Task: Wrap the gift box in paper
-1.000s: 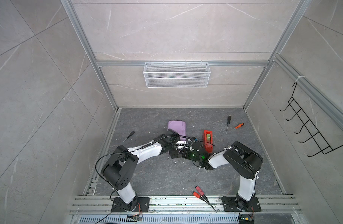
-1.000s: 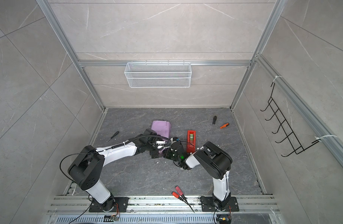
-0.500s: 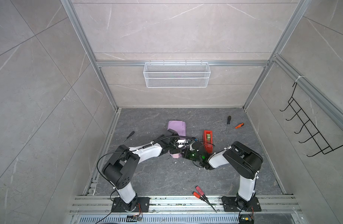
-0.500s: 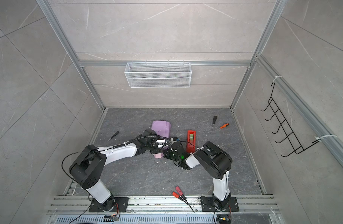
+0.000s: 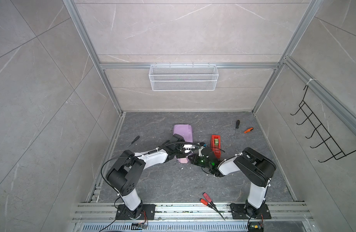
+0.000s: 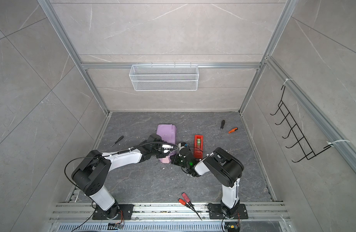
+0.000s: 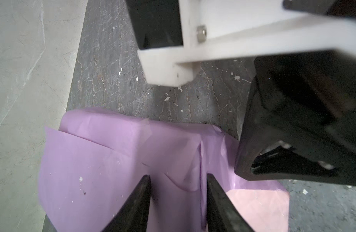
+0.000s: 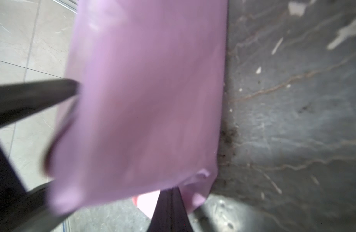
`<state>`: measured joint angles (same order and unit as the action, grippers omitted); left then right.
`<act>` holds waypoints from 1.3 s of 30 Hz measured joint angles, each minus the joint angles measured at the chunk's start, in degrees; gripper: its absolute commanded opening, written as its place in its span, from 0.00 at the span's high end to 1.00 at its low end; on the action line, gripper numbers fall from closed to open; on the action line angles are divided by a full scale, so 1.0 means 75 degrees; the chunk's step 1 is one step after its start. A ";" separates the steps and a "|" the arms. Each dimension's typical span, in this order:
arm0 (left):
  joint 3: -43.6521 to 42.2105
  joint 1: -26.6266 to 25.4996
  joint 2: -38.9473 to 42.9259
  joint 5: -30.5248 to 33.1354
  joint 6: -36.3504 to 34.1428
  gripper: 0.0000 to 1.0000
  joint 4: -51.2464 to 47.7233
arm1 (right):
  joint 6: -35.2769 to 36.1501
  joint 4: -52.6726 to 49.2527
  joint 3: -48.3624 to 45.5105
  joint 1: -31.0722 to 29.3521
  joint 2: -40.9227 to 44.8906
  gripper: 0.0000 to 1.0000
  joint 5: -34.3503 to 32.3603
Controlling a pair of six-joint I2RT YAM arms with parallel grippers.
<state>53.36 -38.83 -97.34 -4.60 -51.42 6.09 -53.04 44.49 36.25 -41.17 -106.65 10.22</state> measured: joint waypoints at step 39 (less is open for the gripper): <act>-0.0061 0.0070 -0.0029 -0.0055 -0.0032 0.47 0.0128 | -0.0589 -0.0962 0.0597 -0.0425 -0.0300 1.00 0.0029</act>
<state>52.90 -38.30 -97.56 -5.02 -51.66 7.05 -57.45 37.28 40.73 -44.36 -108.90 10.44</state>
